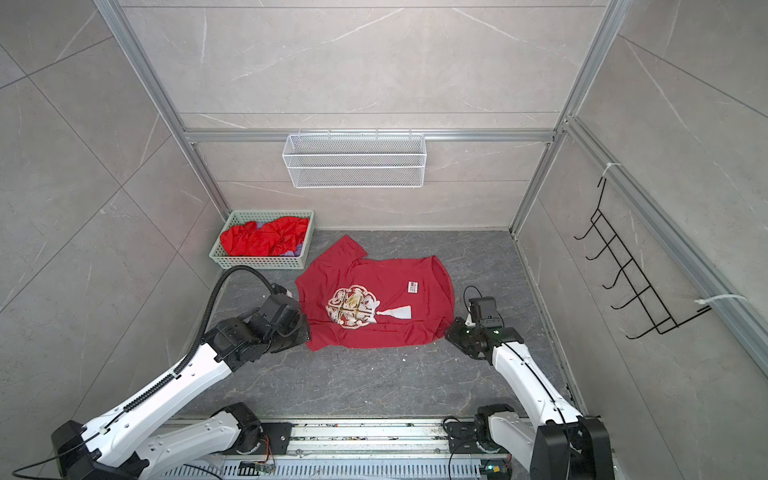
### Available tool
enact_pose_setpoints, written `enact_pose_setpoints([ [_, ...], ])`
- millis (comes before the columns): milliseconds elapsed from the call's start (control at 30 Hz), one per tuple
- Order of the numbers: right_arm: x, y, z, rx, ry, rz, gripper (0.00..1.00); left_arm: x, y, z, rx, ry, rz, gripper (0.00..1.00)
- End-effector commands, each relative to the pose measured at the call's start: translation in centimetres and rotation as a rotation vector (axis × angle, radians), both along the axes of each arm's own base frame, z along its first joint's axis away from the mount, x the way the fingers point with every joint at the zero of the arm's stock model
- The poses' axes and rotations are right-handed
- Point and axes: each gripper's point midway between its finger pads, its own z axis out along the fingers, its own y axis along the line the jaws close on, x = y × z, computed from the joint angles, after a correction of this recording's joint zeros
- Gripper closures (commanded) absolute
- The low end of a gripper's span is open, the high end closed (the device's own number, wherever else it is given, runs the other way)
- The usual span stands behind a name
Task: Fold and stack the t-shirts
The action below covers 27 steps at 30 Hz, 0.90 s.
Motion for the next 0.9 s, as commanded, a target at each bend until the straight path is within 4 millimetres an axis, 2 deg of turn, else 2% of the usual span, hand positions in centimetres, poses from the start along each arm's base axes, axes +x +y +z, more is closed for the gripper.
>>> enact_pose_setpoints([
  [0, 2.2, 1.7, 0.1, 0.001, -0.070, 0.033, 0.61, 0.5, -0.7, 1.4, -0.029, -0.043, -0.029, 1.00],
  [233, 3.6, 4.0, -3.7, -0.032, 0.012, 0.097, 0.61, 0.1, -0.3, 1.5, -0.064, -0.059, 0.001, 1.00],
  [367, 3.5, 4.0, -5.1, -0.064, 0.067, 0.087, 0.62, -0.1, 0.1, 1.7, -0.067, -0.068, 0.012, 1.00],
  [433, 3.5, 3.8, -5.1, -0.073, 0.071, 0.072, 0.69, -0.2, 0.3, 1.7, -0.064, -0.071, 0.017, 1.00],
  [567, 3.7, 3.5, -3.7, -0.094, 0.044, 0.063, 0.91, -0.3, 0.5, 1.6, -0.055, -0.064, 0.026, 1.00],
  [633, 3.7, 3.2, -2.6, -0.117, 0.041, 0.065, 0.96, -0.3, 0.7, 1.8, -0.048, -0.066, 0.029, 1.00],
  [767, 3.4, 2.5, 0.6, -0.175, 0.056, 0.102, 0.97, -0.5, 1.9, 2.9, -0.008, -0.092, 0.040, 1.00],
  [867, 2.7, 2.8, 2.5, -0.195, 0.083, 0.187, 0.92, -0.7, 2.8, 3.6, 0.013, -0.115, 0.056, 1.00],
])
